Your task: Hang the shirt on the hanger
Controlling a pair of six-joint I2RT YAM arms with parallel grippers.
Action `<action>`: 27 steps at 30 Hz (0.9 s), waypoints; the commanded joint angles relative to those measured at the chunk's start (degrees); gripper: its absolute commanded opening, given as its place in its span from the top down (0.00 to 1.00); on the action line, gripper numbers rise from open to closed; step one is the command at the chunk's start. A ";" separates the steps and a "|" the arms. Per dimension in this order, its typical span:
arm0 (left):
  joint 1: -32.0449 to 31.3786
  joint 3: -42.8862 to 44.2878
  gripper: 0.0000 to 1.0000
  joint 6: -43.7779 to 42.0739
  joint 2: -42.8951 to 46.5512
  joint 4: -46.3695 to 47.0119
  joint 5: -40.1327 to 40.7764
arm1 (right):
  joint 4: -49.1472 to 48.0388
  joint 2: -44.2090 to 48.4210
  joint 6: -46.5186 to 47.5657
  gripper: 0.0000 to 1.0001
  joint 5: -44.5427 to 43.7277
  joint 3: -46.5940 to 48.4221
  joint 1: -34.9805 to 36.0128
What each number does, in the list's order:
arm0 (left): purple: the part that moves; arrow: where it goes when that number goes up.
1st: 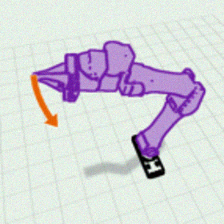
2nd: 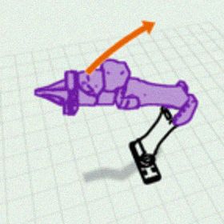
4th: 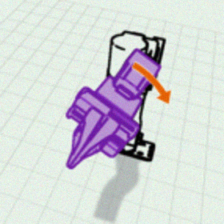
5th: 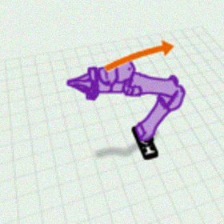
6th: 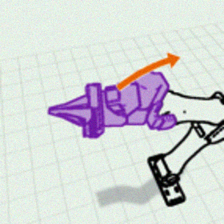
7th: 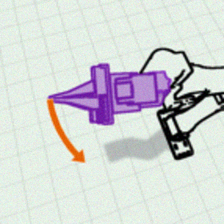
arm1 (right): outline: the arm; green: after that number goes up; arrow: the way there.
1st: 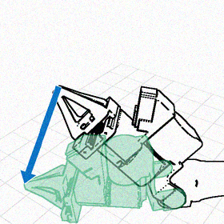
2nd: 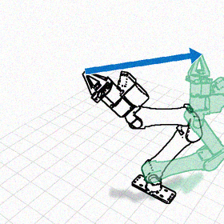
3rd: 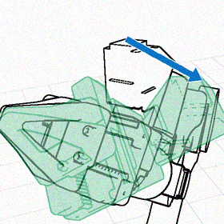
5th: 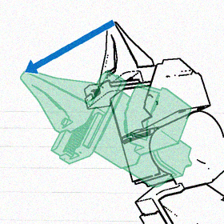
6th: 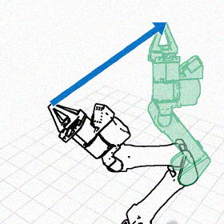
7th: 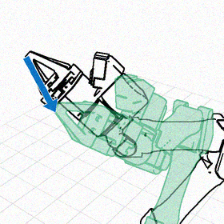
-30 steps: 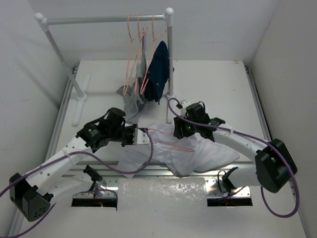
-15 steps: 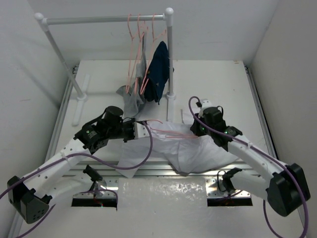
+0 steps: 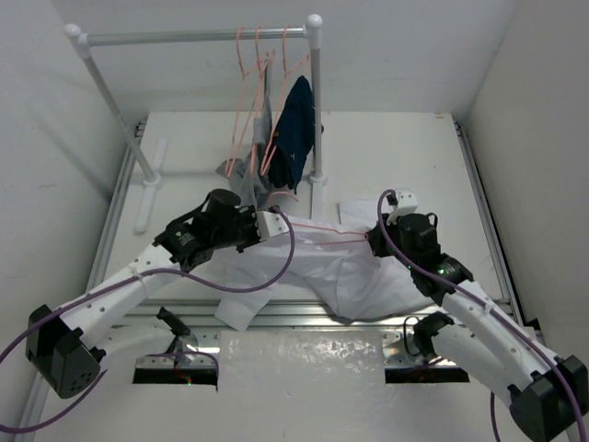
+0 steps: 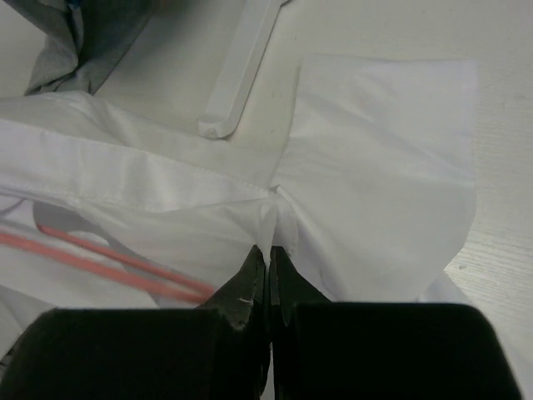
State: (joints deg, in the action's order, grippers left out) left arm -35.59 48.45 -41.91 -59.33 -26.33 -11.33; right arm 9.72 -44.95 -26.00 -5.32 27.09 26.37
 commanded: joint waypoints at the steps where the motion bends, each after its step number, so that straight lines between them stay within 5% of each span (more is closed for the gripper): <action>1: -0.70 2.53 1.00 1.13 -1.48 3.03 5.08 | -1.80 2.05 2.79 1.00 -1.97 0.42 -0.35; 13: -3.51 2.53 1.00 -0.81 -6.22 3.48 11.06 | -5.40 2.50 7.80 1.00 0.99 2.35 0.35; 22: -5.98 9.20 1.00 2.79 -12.91 2.42 14.76 | -17.53 1.88 19.39 1.00 -4.43 3.23 16.95; 27: -5.98 13.60 1.00 5.87 -14.67 1.19 11.96 | -22.10 -2.15 19.94 1.00 5.13 4.03 19.33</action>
State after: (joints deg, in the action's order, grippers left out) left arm -41.28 57.76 -39.31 -73.84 -26.57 2.09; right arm -4.38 -45.08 -8.64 -5.45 28.75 44.91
